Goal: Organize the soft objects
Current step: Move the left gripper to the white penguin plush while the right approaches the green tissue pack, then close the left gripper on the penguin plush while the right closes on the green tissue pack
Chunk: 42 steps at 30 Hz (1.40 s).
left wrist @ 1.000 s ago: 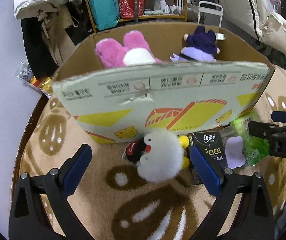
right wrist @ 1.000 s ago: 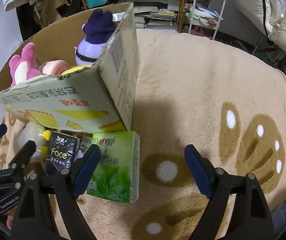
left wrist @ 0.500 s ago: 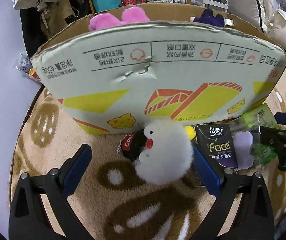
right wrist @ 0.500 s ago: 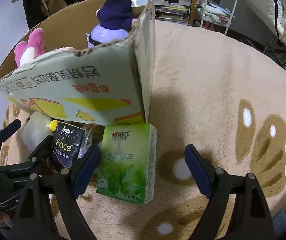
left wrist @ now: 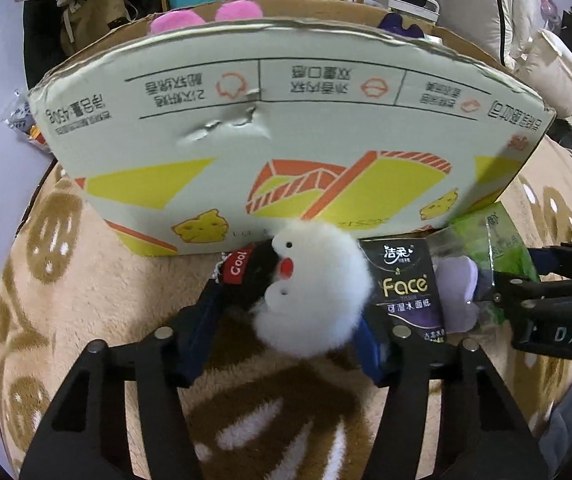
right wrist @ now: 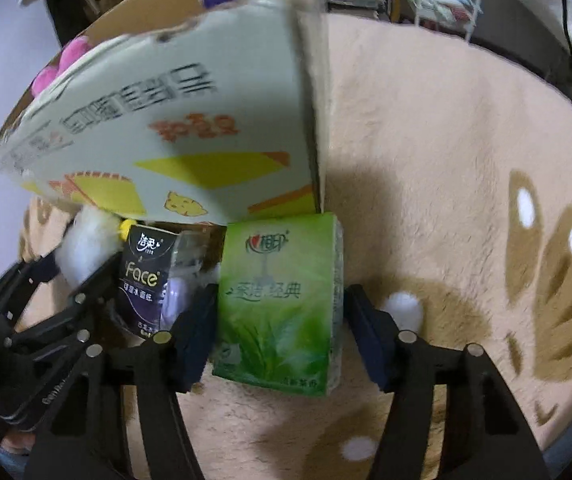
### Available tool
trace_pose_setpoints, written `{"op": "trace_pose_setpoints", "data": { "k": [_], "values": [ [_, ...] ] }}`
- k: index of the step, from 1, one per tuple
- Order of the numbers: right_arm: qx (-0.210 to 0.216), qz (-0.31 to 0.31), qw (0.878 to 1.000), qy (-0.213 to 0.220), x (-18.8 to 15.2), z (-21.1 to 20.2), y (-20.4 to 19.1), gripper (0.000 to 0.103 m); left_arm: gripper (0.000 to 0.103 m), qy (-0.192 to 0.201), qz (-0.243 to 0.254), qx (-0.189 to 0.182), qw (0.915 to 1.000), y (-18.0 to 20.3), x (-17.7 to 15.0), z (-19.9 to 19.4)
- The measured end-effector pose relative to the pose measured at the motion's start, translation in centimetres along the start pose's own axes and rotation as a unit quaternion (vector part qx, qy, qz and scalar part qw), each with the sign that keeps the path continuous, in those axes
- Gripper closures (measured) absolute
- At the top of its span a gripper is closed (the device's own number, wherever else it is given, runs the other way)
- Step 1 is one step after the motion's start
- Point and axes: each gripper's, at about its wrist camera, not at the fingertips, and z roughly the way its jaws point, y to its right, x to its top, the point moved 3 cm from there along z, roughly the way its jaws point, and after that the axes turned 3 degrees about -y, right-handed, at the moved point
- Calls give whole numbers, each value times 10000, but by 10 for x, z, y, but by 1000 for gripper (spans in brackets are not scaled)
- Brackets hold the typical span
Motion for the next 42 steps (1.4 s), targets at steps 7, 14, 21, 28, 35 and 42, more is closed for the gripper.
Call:
{"op": "trace_pose_setpoints", "data": {
  "k": [7,14,21,28,35,42],
  "values": [
    [-38,-35,10000,58,3,-1,0,43,70,-3,45,-191,9998,9,-1,-8],
    [-176,-139,9995,206,-4,-15,4,43,78,107,51,-253,9996,18,-7,-25],
    [-145,-48,9995,291,-9,-25,8,43,85,237,-29,-540,9983,2,-18,-40],
    [-136,-16,9994,330,-9,-27,8,44,87,371,-26,-580,9976,8,-18,-48],
    [-43,48,9976,688,-11,-47,10,45,87,626,-83,-531,9966,7,-19,-70],
    [166,128,9940,1073,-18,-73,8,45,87,839,-56,-420,9956,7,-22,-91]
  ]
}}
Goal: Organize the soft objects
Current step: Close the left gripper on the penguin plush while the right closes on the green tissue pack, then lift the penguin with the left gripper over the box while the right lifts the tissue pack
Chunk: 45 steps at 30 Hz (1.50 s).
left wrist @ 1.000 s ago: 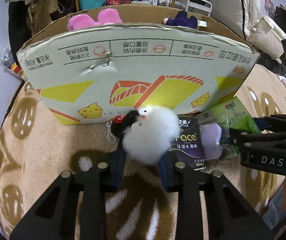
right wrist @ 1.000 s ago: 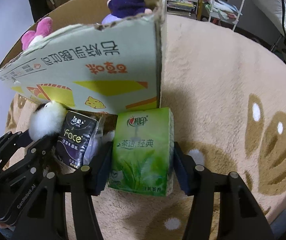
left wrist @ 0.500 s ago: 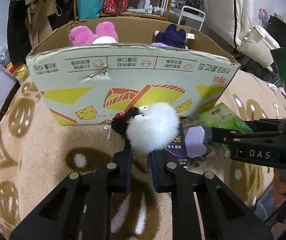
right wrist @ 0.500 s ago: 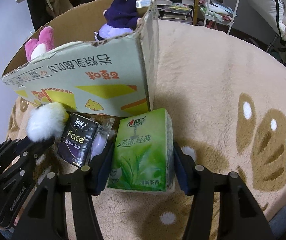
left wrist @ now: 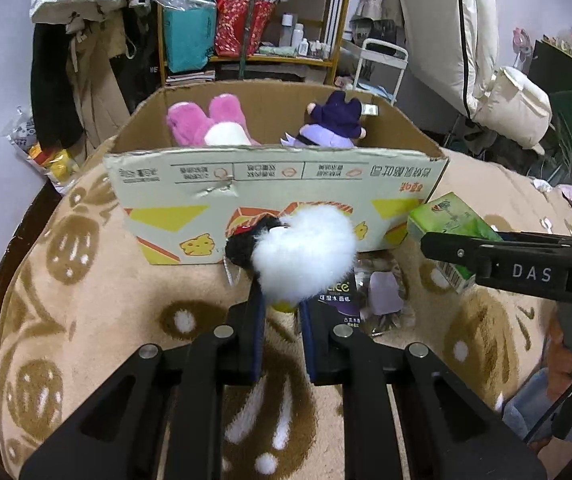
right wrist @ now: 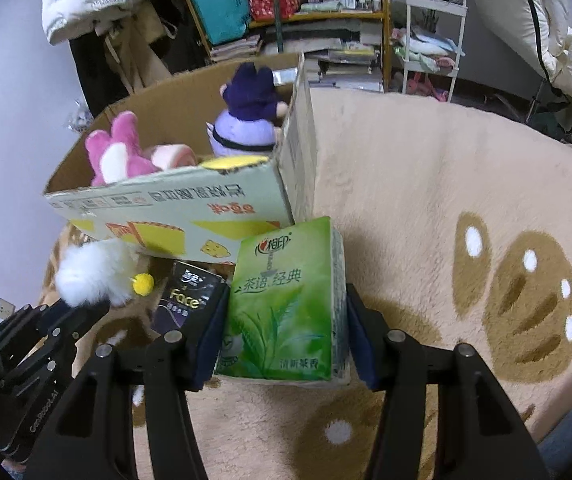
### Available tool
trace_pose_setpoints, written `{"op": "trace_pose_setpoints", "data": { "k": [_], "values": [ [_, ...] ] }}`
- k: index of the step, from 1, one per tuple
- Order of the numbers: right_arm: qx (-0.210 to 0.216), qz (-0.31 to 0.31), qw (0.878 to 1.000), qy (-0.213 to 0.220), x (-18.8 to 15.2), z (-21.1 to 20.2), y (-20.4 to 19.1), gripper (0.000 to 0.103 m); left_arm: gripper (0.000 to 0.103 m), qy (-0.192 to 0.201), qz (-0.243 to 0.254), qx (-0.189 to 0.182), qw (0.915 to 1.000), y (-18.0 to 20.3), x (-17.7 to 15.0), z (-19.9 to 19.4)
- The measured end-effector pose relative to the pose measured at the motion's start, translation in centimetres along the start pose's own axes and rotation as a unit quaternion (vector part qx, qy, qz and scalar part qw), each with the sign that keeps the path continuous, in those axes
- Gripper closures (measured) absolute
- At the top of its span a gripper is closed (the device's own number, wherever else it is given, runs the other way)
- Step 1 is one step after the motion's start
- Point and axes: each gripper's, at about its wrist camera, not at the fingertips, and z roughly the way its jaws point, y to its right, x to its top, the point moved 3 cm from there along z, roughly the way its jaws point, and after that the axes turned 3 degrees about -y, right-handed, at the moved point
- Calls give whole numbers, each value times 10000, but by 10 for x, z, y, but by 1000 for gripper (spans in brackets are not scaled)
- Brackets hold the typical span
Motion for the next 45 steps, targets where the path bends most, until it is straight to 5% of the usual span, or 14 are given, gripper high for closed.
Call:
{"op": "trace_pose_setpoints", "data": {
  "k": [17,26,35,45],
  "values": [
    [556,-313,9880,1405,10,-82,-20,45,87,981,45,96,9951,6,20,-80],
    [673,-485,9800,1811,24,-103,-29,45,87,1474,54,263,9887,2,45,-114],
    [771,-569,9746,2024,41,-103,-32,45,87,1599,258,403,9860,-1,70,-103],
    [866,-487,9735,2062,62,-71,-31,45,86,1307,328,530,9895,-5,80,-61]
  ]
}}
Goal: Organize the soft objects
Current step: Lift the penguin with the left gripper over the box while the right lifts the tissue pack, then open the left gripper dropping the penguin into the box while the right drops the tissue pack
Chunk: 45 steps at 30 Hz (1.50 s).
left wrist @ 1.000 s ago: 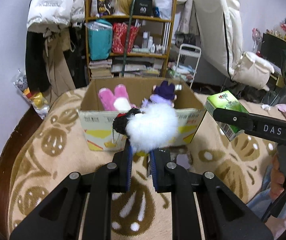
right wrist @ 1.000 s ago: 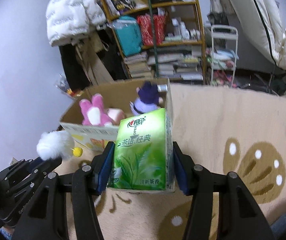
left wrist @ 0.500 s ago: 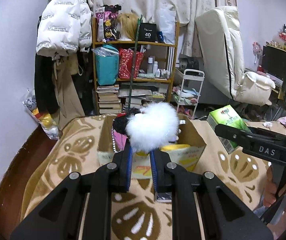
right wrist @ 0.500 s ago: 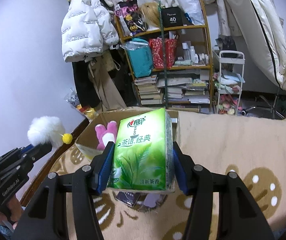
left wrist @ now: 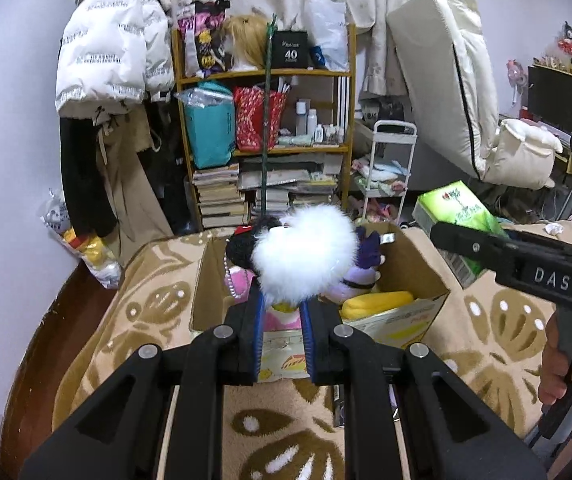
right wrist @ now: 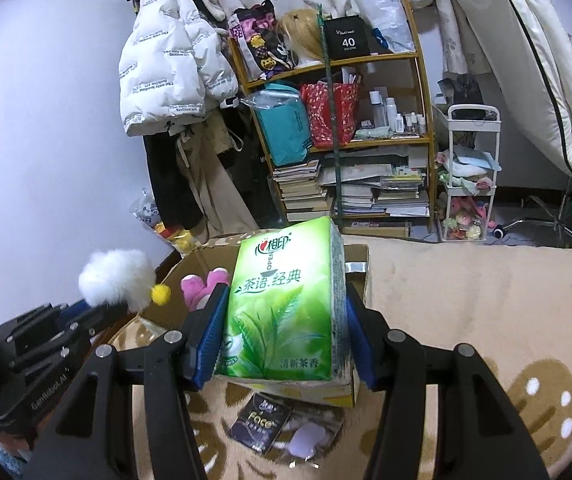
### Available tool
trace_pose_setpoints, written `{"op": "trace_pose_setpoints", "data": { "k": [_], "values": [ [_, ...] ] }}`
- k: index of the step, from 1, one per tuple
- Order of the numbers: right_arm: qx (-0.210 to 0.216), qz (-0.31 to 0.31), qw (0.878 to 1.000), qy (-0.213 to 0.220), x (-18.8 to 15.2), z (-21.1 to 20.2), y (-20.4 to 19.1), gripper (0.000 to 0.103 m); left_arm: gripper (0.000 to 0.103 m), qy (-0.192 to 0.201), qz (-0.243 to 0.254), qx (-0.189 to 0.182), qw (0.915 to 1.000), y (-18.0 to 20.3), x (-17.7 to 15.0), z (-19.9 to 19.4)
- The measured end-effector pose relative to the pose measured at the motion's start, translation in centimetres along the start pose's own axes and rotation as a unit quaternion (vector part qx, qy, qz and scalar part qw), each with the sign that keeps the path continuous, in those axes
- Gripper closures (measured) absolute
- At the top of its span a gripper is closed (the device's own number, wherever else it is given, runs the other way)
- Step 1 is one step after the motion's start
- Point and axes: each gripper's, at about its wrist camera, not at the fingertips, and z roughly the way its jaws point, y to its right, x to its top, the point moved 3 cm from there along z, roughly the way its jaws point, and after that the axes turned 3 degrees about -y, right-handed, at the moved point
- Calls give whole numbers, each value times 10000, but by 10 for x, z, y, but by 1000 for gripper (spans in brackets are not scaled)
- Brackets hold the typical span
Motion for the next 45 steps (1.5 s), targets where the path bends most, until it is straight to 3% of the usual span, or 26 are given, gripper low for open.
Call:
{"op": "trace_pose_setpoints", "data": {
  "k": [9,21,26,28,35,39,45],
  "values": [
    [-88,109,9993,-349,-2,36,18,44,86,-322,10,188,9993,-6,-8,33],
    [183,269,9975,-630,-10,59,21,43,79,-717,-285,321,9965,-16,-19,58],
    [236,252,9979,-550,-8,53,19,32,65,-737,-386,359,9959,-22,-21,57],
    [196,182,9984,-491,-7,49,17,30,53,-694,-345,455,9960,-22,-21,53],
    [-28,169,9988,-465,-8,36,16,11,45,-662,-231,509,9962,-17,-22,38],
    [-94,170,9985,-521,-11,28,14,1,34,-653,-192,497,9964,-11,-26,22],
    [-88,232,9979,-600,-19,13,12,0,29,-698,-113,417,9966,-3,-31,0]
  ]
}}
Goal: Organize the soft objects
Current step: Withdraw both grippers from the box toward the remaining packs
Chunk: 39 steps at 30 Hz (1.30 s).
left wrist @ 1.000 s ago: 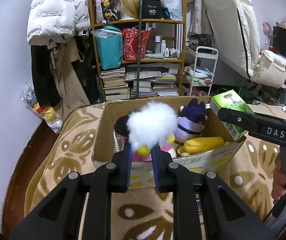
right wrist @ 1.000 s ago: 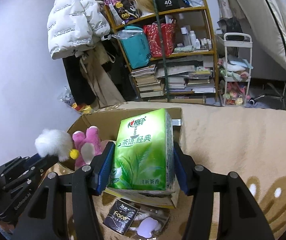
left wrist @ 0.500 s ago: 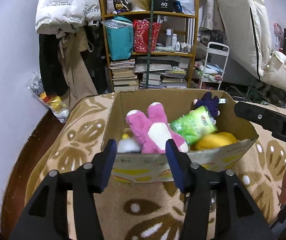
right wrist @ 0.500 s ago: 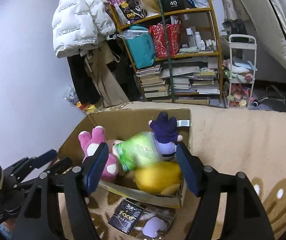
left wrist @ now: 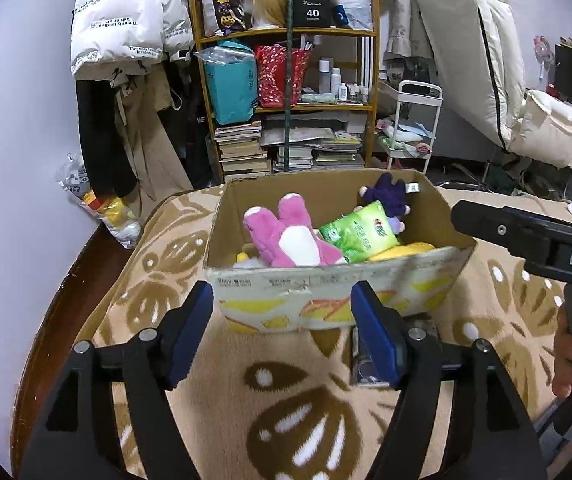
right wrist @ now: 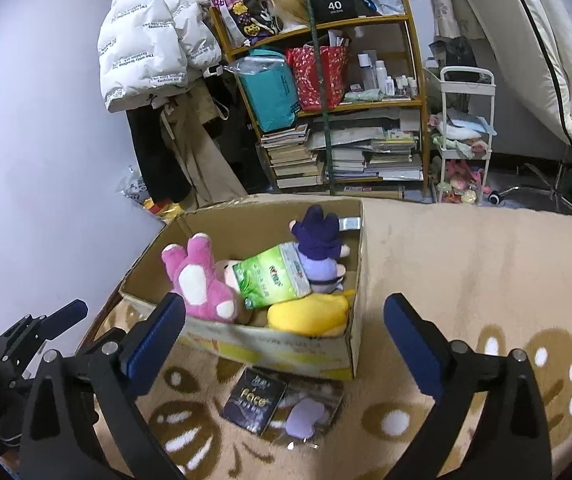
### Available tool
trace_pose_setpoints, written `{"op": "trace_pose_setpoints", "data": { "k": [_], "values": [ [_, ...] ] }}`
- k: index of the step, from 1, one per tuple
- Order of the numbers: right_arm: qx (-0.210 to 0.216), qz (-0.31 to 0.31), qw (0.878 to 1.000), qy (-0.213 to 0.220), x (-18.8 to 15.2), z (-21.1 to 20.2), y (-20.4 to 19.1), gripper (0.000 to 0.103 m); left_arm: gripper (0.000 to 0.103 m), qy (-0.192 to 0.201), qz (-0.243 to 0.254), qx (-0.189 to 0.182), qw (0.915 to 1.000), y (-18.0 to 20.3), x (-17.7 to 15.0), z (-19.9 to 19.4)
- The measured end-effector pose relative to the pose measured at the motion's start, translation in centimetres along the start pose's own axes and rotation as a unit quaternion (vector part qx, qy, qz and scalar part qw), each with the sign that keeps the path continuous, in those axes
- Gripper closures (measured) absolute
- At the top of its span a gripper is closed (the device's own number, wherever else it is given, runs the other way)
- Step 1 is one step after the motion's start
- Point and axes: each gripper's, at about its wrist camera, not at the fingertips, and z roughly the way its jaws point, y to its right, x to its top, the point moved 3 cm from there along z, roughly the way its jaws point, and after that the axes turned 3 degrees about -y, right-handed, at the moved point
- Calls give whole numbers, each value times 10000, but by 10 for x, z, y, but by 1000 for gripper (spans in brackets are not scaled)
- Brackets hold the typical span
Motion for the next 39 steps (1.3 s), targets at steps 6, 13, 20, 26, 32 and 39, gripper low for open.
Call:
{"op": "trace_pose_setpoints", "data": {
  "k": [6,13,20,26,32,39],
  "values": [
    [-89,-7,9999,-58,-11,-13,-4,0,20,-44,-55,-6,10000,2,-8,-18],
    [-151,48,9997,-166,-23,-24,-2,0,13,-268,-122,-1,9996,4,-22,-29],
    [-252,171,9991,-289,-34,-32,1,0,13,-336,-131,-31,9993,6,-27,-36],
    [-313,279,9980,-473,-40,-27,7,0,13,-406,-38,-7,9992,11,-31,-30],
    [-414,333,9970,-558,-42,-18,11,0,13,-489,20,-24,9988,13,-33,-22],
    [-484,356,9963,-620,-42,-12,13,0,13,-604,-42,15,9982,11,-37,-10]
  ]
}}
